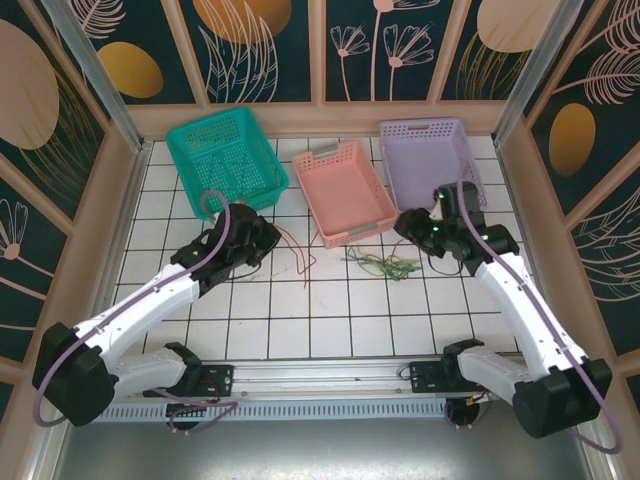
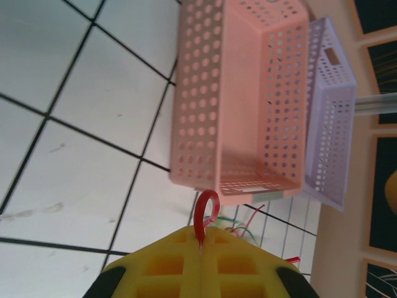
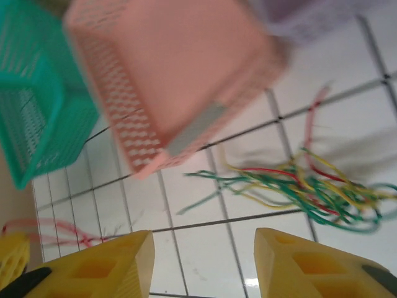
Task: Untangle the cables
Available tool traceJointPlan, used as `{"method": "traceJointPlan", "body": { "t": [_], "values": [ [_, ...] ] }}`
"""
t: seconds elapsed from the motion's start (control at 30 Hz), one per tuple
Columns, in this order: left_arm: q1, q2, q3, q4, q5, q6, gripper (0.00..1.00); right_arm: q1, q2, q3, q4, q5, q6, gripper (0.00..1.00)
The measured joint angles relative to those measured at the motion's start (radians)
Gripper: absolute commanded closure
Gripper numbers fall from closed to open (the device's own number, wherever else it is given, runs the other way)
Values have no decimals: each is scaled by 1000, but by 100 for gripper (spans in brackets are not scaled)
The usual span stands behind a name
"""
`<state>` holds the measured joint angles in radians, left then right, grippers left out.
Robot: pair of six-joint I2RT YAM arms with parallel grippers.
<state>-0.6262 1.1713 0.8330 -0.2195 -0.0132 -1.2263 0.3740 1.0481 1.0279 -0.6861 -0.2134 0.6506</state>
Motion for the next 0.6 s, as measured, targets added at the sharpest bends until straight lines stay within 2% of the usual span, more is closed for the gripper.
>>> {"method": "traceJointPlan", "body": {
  "t": [0.13,0.27,0.4,0.5,0.6],
  "values": [
    [0,46,41,35,42,25,100,242,64,50,72,50,-24,48],
    [0,88,76,57,86,46,100,363,249,95,149,88,-17,48],
    [0,102,87,68,115,52,100,380,388,132,187,116,-9,51],
    [0,105,89,74,131,52,100,372,436,138,196,130,0,60],
    [0,105,89,86,142,52,100,352,447,138,207,138,10,78]
  ]
}}
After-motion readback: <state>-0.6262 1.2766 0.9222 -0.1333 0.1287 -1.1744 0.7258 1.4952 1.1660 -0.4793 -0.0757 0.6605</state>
